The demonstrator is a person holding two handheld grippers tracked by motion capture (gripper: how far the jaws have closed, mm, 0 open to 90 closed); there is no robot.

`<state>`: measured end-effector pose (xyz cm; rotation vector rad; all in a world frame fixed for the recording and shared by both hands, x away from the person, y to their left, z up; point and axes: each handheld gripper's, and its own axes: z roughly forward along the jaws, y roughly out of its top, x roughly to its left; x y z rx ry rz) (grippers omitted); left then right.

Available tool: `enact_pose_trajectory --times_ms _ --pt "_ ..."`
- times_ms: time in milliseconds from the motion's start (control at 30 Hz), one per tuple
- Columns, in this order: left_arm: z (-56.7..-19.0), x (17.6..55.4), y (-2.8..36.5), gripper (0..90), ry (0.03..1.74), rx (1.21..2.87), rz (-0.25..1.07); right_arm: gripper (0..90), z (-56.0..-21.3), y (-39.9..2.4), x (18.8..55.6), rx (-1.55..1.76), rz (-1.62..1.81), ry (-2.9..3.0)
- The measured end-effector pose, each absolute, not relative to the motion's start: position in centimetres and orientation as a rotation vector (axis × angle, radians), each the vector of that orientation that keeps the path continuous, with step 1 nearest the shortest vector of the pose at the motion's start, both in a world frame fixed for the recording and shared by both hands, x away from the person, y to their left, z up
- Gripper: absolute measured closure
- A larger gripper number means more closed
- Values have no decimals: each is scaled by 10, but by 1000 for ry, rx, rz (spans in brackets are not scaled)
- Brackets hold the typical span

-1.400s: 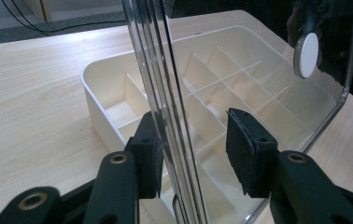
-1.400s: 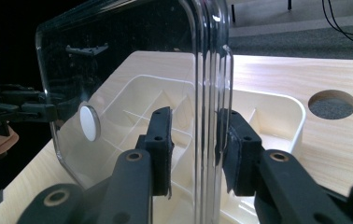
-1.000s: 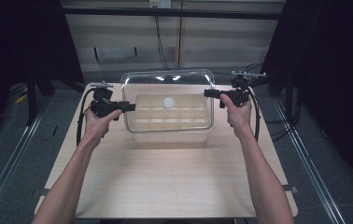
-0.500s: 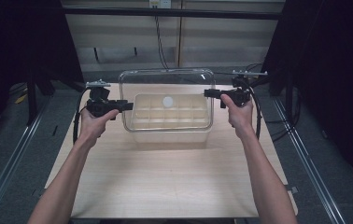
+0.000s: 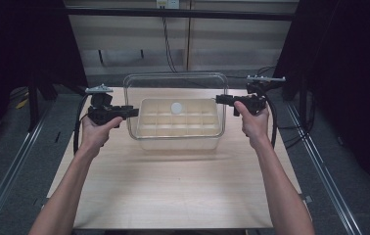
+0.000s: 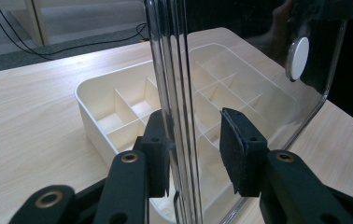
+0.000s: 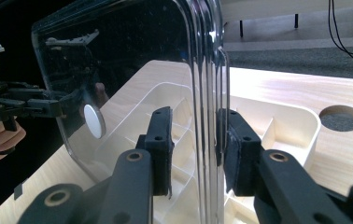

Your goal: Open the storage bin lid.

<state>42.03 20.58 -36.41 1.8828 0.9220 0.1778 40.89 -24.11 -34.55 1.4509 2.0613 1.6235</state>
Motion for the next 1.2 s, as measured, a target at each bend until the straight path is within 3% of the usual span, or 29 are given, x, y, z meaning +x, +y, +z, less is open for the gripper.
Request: enact_pose_trajectory --times_ms 1200 --pt "-372 373 207 652 882 1888 147 687 -361 -248 351 1435 1665 2063"
